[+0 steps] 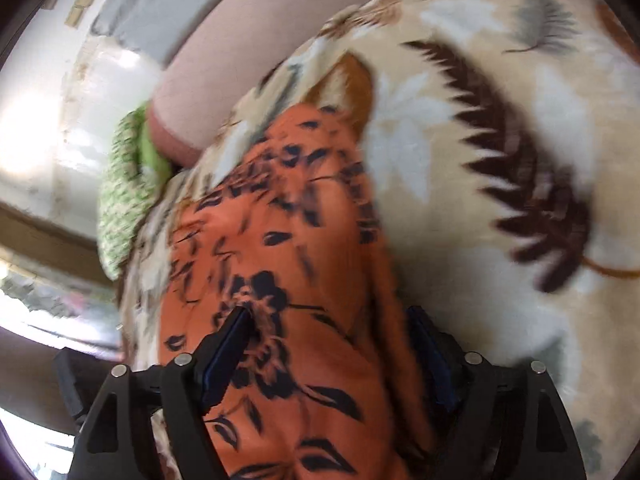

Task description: Fold small clothes

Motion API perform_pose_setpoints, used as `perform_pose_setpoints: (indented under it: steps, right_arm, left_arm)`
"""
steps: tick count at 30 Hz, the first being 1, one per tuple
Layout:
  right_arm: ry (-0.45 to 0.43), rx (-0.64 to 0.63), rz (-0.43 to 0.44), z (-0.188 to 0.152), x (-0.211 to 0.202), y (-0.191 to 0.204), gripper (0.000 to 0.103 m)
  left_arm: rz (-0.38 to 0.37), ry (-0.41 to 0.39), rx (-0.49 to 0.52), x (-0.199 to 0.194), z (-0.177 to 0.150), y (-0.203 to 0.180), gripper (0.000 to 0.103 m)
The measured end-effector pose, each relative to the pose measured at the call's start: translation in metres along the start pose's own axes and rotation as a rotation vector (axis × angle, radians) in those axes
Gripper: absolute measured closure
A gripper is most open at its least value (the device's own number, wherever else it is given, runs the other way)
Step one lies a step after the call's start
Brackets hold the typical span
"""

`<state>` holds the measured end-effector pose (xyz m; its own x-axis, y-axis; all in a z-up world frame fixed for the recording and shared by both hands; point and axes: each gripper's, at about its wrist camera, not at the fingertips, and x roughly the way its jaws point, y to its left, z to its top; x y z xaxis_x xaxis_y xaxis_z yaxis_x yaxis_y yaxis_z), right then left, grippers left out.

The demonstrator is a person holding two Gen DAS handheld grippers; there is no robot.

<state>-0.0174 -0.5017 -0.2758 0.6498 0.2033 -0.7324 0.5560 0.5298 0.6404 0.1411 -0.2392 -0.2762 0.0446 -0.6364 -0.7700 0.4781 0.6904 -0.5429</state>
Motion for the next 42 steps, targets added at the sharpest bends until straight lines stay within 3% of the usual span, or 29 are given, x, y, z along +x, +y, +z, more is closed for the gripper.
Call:
perform_pose_setpoints:
  steps: [4, 7, 10, 12, 17, 26, 30, 35, 37, 38, 40, 42]
  right_arm:
    - [0.013, -0.124, -0.048, -0.01, 0.01, 0.019, 0.022]
    - [0.005, -0.165, -0.063, -0.017, 0.01, 0.024, 0.034]
    - [-0.014, -0.167, -0.058, -0.018, 0.004, 0.025, 0.05]
    - [-0.044, -0.197, -0.064, -0.019, -0.002, 0.031, 0.055]
    - [-0.109, -0.245, -0.055, -0.025, -0.014, 0.049, 0.062]
    - [-0.208, -0.369, 0.025, -0.052, -0.034, 0.094, 0.066]
    - [-0.204, -0.409, 0.074, -0.069, -0.032, 0.114, 0.066]
    - [-0.168, -0.404, 0.071, -0.104, -0.022, 0.127, 0.066]
    - [-0.126, -0.39, 0.04, -0.116, -0.012, 0.122, 0.066]
    - [-0.083, -0.381, 0.002, -0.121, -0.002, 0.118, 0.066]
    - [-0.032, -0.349, -0.066, -0.124, 0.011, 0.106, 0.055]
    - [-0.022, -0.301, -0.058, -0.122, 0.01, 0.1, 0.048]
  left_arm:
    - [-0.023, 0.035, 0.112, 0.018, -0.012, -0.028, 0.005]
    - [0.035, 0.015, 0.167, 0.022, -0.019, -0.039, 0.011]
    - [0.041, -0.014, 0.162, 0.015, -0.018, -0.039, 0.029]
    - [0.035, -0.047, 0.152, 0.006, -0.017, -0.036, 0.047]
    - [0.069, -0.126, 0.206, -0.009, -0.024, -0.043, 0.056]
    - [0.105, -0.242, 0.203, -0.075, -0.043, -0.026, 0.056]
    - [0.148, -0.283, 0.211, -0.101, -0.062, -0.017, 0.056]
    - [0.173, -0.216, 0.176, -0.103, -0.083, 0.011, 0.056]
    - [0.218, -0.168, 0.167, -0.093, -0.09, 0.017, 0.052]
    - [0.245, -0.16, 0.174, -0.089, -0.094, 0.021, 0.045]
    - [0.272, -0.177, 0.181, -0.092, -0.096, 0.02, 0.038]
    - [0.34, -0.214, 0.199, -0.102, -0.096, 0.014, 0.03]
